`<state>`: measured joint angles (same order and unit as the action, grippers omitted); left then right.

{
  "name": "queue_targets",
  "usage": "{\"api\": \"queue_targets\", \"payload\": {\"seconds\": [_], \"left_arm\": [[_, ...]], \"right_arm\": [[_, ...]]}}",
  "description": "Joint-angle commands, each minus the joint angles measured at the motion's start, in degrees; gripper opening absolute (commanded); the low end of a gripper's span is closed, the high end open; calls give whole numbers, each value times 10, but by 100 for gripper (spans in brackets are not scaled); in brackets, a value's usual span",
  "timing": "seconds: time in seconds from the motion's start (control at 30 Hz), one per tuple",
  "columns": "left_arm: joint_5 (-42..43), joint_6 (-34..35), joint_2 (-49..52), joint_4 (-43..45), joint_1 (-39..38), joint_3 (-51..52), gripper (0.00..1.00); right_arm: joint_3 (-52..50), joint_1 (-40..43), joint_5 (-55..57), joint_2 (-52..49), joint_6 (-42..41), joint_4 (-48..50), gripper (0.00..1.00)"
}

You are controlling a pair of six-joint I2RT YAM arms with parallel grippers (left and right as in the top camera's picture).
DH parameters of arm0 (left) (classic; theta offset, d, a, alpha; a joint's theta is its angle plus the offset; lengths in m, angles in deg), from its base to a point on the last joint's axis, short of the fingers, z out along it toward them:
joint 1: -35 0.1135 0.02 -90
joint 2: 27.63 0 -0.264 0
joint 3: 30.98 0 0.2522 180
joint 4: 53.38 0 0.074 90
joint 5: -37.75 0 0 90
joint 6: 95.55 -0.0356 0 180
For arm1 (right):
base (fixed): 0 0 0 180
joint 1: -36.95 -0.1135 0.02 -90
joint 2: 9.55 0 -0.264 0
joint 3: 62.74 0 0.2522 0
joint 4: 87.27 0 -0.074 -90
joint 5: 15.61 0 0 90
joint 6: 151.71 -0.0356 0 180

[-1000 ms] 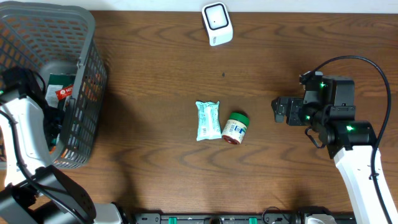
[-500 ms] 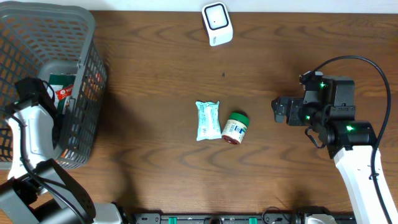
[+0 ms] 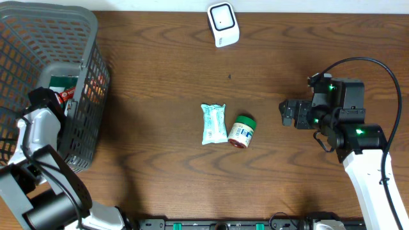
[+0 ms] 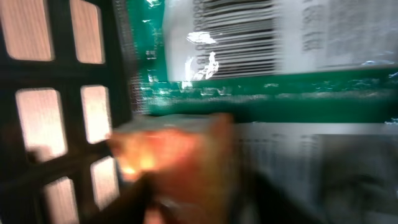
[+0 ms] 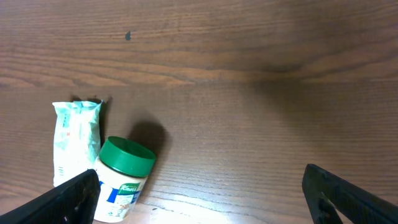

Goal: Scan the item barcode
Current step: 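Release the packet and reach the left gripper into the basket for the orange box, then carry the orange tissue box out and place it left of the packet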

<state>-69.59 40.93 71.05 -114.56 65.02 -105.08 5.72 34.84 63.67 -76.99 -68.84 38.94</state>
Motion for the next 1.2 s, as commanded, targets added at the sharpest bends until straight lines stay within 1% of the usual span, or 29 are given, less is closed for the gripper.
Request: {"api": "queue_targets", "payload": {"seconds": [0.0, 0.03, 0.17, 0.3, 0.47, 0.6, 0.63, 0.67, 0.73, 0.8, 0.83, 0.93, 1.0, 1.17], "left_arm": [[-1, 8, 23, 2, 2, 9, 19], [-1, 8, 19, 1, 2, 8, 15], [-1, 7, -7, -20, 2, -16, 13], [-1, -8, -64, -51, 2, -60, 12], [-1, -8, -180, -62, 2, -108, 11], [18, -12, -282, -51, 1, -113, 11], [39, -26, -303, -49, 1, -113, 12], [75, -55, -325, -43, 1, -113, 11], [163, -133, -357, -24, 1, -113, 12], [291, -223, -384, 5, 1, -113, 12], [404, -271, -400, 30, 1, -113, 12], [528, -281, -407, 49, 0, -113, 12], [589, -285, -403, 51, -8, -113, 12], [682, -310, -382, 46, -66, -113, 12]], "right_arm": [[10, -1, -3, -2, 3, -1, 99], [10, -1, -3, -2, 3, -1, 99], [10, -1, -3, -2, 4, -1, 99], [10, -1, -3, -2, 3, -1, 99], [10, -1, -3, -2, 4, -1, 99], [10, -1, -3, -2, 3, -1, 99], [10, -1, -3, -2, 3, -1, 99], [10, -1, -3, -2, 4, -1, 99], [10, -1, -3, -2, 3, -1, 99], [10, -1, -3, -2, 3, -1, 99], [10, -1, -3, -2, 3, -1, 99], [10, -1, -3, -2, 3, -1, 99], [10, -1, -3, -2, 3, -1, 99], [10, -1, -3, -2, 4, -1, 99]]}}
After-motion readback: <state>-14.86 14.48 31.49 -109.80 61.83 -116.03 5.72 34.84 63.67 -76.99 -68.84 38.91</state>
